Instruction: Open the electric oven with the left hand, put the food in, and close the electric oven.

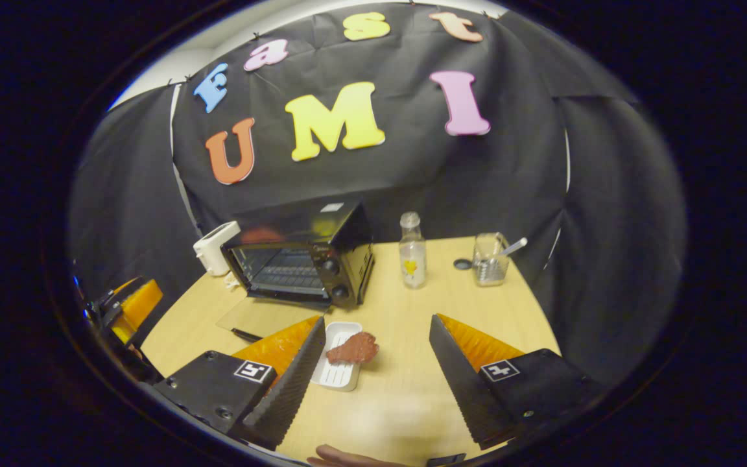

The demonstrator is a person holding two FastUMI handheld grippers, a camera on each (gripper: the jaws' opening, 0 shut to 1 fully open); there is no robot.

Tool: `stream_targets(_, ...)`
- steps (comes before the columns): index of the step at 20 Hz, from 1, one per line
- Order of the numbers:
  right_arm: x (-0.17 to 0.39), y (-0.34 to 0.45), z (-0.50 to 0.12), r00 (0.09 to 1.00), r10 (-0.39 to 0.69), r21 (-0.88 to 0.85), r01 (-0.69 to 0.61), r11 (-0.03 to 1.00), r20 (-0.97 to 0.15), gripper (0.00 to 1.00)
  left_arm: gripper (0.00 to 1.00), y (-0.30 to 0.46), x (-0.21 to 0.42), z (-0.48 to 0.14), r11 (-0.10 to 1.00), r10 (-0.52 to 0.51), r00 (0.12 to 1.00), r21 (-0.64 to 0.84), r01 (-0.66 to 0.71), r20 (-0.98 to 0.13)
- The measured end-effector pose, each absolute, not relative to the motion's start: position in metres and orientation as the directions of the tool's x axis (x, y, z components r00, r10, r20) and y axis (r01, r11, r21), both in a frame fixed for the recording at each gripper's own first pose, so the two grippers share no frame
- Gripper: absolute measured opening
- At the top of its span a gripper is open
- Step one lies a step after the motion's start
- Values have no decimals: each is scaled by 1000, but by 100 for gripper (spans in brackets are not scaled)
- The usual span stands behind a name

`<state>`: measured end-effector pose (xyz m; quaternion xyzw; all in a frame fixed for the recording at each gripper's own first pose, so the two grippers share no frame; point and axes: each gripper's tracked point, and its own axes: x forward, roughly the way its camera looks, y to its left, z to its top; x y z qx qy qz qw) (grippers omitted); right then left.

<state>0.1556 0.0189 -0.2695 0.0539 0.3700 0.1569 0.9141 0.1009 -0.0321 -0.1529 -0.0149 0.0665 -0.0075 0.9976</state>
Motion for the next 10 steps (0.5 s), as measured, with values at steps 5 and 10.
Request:
stream_targets(5,160,29,-331,452,409,368,-179,912,-793,96,96,-24,81,-126,1000,-14,997,-18,12,-80)
stream_targets(10,172,44,-369,323,472,448,-149,881,-820,78,96,-40,72,-127,999,-51,995,-18,49,-89)
